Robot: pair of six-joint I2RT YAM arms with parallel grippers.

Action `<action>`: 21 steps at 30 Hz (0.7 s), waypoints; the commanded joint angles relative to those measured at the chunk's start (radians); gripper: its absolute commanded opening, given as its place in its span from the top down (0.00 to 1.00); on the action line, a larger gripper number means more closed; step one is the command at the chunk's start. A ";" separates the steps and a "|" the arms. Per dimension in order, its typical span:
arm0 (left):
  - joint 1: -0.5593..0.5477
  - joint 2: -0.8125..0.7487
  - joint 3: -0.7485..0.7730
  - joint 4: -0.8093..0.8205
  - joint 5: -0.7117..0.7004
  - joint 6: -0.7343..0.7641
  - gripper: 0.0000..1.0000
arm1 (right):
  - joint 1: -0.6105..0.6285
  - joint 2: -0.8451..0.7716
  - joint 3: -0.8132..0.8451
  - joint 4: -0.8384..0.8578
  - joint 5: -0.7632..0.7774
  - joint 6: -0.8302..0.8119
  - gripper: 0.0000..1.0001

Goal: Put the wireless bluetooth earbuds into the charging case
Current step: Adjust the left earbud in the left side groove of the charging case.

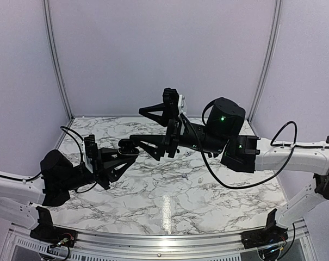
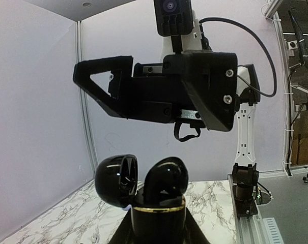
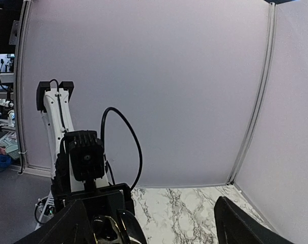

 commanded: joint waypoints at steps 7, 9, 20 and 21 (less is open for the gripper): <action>0.006 0.006 0.060 -0.002 0.065 -0.012 1.00 | 0.001 0.023 0.034 -0.108 -0.123 0.052 0.06; 0.006 0.010 0.063 -0.002 0.072 -0.014 1.00 | 0.001 0.033 0.046 -0.117 -0.109 0.051 0.05; 0.006 0.030 0.074 -0.001 0.077 -0.031 1.00 | 0.001 0.064 0.068 -0.091 -0.085 0.095 0.02; 0.006 0.028 0.073 -0.001 0.078 -0.030 1.00 | 0.001 0.064 0.068 -0.089 -0.086 0.096 0.02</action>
